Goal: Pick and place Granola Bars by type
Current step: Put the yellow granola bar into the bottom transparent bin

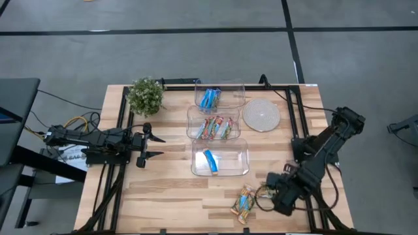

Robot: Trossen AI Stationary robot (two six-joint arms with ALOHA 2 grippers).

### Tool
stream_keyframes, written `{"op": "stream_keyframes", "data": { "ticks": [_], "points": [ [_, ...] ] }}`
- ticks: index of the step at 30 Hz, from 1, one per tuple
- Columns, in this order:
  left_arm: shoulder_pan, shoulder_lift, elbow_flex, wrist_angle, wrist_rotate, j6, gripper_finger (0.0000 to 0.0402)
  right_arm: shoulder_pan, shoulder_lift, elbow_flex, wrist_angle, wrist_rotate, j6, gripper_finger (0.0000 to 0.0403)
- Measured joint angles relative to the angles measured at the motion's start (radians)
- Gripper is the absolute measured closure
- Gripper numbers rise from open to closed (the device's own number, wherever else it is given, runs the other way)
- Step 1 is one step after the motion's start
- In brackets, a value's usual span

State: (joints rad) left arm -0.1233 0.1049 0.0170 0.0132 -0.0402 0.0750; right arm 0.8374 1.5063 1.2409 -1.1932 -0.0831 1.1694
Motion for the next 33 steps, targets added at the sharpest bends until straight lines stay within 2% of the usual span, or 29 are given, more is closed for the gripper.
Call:
{"op": "stream_keyframes", "data": {
  "ticks": [6,14,20,26,33],
  "points": [
    [0.000,0.000,0.000,0.000,0.000,0.000,0.0182,0.055,0.000,-0.106,0.142,-0.022,-0.001,0.0223],
    [0.000,0.000,0.000,0.000,0.000,0.000,0.0182,0.072,0.004,-0.232,0.286,-0.016,-0.070,0.0221],
    [0.000,0.000,0.000,0.000,0.000,0.000,0.0182,0.062,0.005,-0.292,0.300,0.029,-0.096,0.0223],
    [0.000,0.000,0.000,0.000,0.000,0.000,0.0182,0.057,0.005,-0.333,0.388,0.034,-0.166,0.0225],
    [0.000,0.000,0.000,0.000,0.000,0.000,0.0182,0.049,0.005,-0.362,0.402,0.040,-0.191,0.0225]
  ]
}}
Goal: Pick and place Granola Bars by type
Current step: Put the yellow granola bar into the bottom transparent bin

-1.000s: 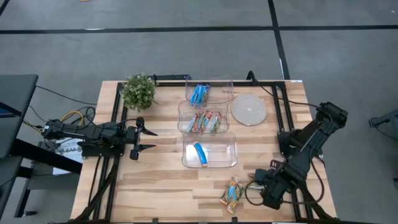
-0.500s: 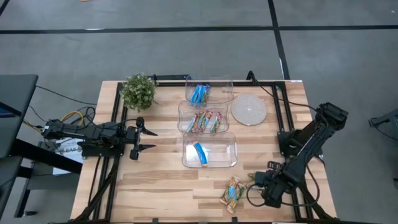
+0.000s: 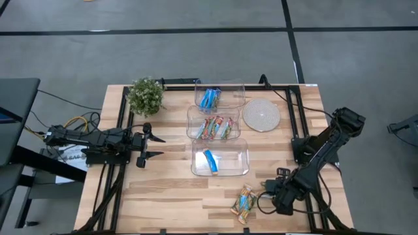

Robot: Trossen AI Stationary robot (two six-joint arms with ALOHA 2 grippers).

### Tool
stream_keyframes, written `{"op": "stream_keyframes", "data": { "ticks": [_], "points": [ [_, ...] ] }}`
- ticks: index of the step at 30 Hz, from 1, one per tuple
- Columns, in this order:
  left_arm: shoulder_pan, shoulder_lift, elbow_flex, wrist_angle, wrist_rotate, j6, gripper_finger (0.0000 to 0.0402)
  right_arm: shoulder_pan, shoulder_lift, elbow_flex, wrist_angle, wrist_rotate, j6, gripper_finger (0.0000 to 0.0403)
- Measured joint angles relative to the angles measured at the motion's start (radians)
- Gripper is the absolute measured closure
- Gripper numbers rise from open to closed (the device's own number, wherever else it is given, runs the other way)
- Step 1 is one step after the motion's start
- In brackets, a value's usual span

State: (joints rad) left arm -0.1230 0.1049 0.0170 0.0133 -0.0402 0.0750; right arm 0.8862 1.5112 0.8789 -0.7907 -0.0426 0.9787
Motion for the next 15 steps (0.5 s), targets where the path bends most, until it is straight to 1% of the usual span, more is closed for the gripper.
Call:
{"op": "stream_keyframes", "data": {
  "ticks": [6,15],
  "points": [
    [0.000,0.000,0.000,0.000,0.000,0.000,0.0182,-0.027,0.000,-0.046,0.077,-0.004,-0.021,0.0227],
    [0.000,0.000,0.000,0.000,0.000,0.000,0.0182,-0.058,0.015,-0.051,0.097,0.005,-0.072,0.0230]
  ]
}}
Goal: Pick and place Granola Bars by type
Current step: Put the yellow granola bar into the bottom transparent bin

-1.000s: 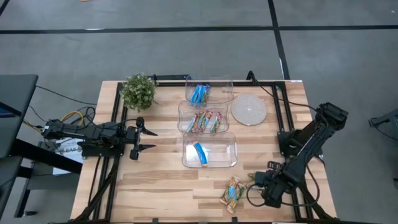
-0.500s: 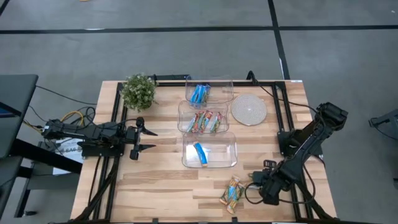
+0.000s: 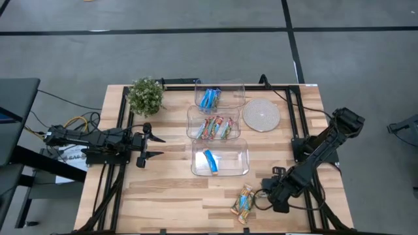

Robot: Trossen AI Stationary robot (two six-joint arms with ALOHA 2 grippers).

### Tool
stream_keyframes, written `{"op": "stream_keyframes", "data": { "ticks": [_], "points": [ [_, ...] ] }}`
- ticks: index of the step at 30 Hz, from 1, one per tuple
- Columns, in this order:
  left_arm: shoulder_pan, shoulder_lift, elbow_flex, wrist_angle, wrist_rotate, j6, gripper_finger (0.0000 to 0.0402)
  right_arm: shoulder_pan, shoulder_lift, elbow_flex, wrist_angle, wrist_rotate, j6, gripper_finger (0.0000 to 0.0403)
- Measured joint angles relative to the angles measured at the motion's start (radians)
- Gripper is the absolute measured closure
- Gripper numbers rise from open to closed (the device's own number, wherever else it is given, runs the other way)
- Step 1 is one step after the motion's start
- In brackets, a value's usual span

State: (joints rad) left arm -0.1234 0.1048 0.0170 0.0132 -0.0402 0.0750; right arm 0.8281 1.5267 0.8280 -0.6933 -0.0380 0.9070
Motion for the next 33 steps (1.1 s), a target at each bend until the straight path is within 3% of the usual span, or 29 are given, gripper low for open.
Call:
{"op": "stream_keyframes", "data": {
  "ticks": [6,13,25,33],
  "points": [
    [0.000,0.000,0.000,0.000,0.000,0.000,0.0182,-0.015,0.085,0.001,0.075,-0.082,-0.051,0.0230],
    [0.000,0.000,0.000,0.000,0.000,0.000,0.0182,-0.038,0.107,0.002,0.122,-0.093,-0.051,0.0236],
    [0.000,0.000,0.000,0.000,0.000,0.000,0.0182,-0.037,0.068,0.001,0.153,-0.092,0.051,0.0343],
    [0.000,0.000,0.000,0.000,0.000,0.000,0.0182,-0.023,-0.055,0.001,0.153,-0.091,0.206,0.0359]
  ]
}}
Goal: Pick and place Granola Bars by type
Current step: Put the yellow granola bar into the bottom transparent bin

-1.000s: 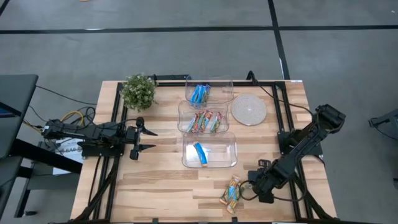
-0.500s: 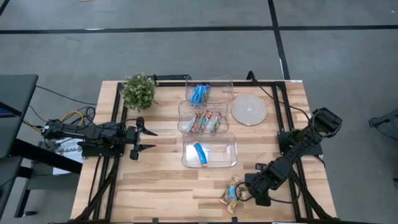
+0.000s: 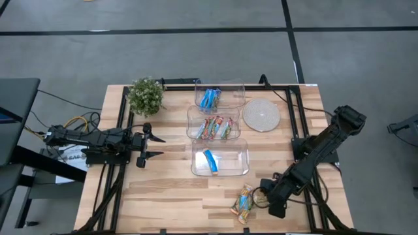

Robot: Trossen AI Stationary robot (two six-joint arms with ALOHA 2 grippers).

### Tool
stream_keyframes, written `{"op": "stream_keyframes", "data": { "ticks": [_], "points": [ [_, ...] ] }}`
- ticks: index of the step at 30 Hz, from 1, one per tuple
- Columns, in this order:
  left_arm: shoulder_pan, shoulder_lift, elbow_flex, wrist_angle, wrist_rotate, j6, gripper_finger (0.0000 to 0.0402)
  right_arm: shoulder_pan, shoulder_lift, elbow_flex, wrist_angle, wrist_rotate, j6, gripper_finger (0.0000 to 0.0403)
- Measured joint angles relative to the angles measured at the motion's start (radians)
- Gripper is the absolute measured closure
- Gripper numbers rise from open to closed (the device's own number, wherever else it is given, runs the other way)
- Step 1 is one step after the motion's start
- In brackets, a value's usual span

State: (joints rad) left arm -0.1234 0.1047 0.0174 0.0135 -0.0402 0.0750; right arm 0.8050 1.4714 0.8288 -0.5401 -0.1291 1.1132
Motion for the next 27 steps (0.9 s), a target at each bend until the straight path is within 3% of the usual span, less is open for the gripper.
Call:
{"op": "stream_keyframes", "data": {
  "ticks": [9,19,27],
  "points": [
    [0.000,0.000,0.000,0.000,0.000,0.000,0.0182,-0.047,-0.145,0.000,0.101,0.040,0.223,0.0359],
    [0.000,0.000,0.000,0.000,0.000,0.000,0.0182,-0.142,-0.262,0.000,0.403,0.184,0.227,0.0359],
    [0.000,0.000,0.000,0.000,0.000,0.000,0.0182,-0.235,-0.282,0.000,0.584,0.253,0.176,0.0358]
  ]
}}
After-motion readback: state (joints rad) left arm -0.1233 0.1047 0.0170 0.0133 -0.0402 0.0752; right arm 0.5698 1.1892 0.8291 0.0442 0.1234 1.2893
